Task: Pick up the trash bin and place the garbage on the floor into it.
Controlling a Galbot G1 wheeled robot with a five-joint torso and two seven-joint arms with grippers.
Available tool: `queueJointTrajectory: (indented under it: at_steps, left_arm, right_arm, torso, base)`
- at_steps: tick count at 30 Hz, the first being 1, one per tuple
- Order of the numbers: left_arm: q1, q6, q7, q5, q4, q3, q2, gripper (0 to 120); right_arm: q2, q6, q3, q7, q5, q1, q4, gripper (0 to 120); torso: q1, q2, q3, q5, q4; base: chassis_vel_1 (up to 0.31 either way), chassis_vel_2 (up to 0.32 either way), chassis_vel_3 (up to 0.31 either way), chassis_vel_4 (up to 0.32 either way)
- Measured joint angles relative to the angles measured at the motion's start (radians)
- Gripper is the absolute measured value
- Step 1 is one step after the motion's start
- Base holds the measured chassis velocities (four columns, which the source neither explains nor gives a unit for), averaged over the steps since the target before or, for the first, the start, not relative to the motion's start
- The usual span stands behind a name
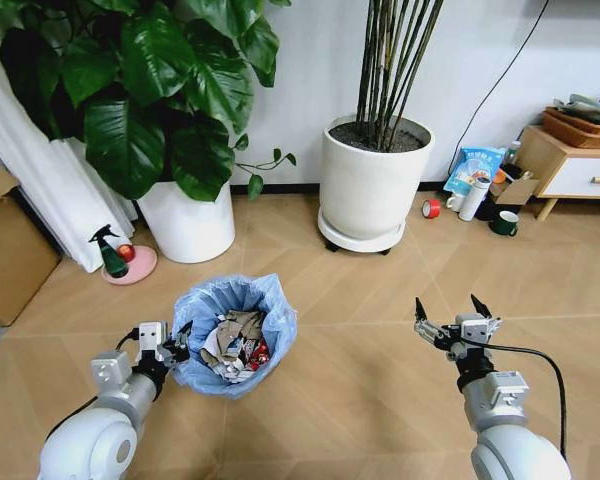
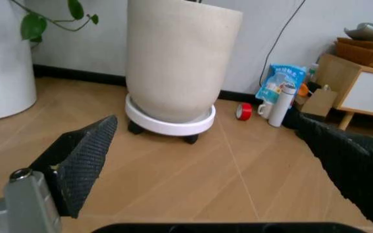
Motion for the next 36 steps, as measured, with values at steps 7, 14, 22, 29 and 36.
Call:
queueJointTrajectory:
  at_steps: [7,14,22,29,36]
  left_arm:
    - [0.000,0.000,0.002,0.000,0.000,-0.001,0.000,0]
    - [0.001,-0.002,0.003,0.001,0.000,0.000,-0.003,0]
    - [0.010,-0.003,0.003,0.002,-0.010,-0.006,-0.007,0]
    - [0.013,-0.003,0.003,0.003,-0.016,-0.013,-0.014,0]
    - [0.016,-0.004,0.007,0.009,-0.020,-0.011,-0.025,0]
  right_arm:
    - [0.001,0.002,-0.001,-0.002,0.000,-0.002,0.000,100]
    - [0.001,0.005,-0.002,-0.006,-0.002,-0.008,-0.001,100]
    - [-0.005,0.005,-0.003,-0.007,-0.002,-0.010,-0.001,100]
    - [-0.008,0.006,-0.013,-0.008,-0.003,-0.019,-0.001,100]
    - [-0.012,0.007,-0.014,-0.008,-0.006,-0.025,-0.001,100]
  torso:
    - [0.000,0.000,0.000,0.0015,-0.0002]
    - [0.000,0.000,0.000,0.0012,0.0000]
    - [0.000,0.000,0.000,-0.0002,0.0000]
    - [0.000,0.000,0.000,0.0006,0.0000]
    - [0.000,0.000,0.000,-0.0002,-0.0001]
  base:
    - [0.250,-0.220,-0.249,0.223]
    - [0.225,-0.190,-0.214,0.194]
    - [0.196,-0.142,-0.199,0.158]
    - [0.208,-0.171,-0.205,0.175]
    - [0.212,-0.162,-0.220,0.154]
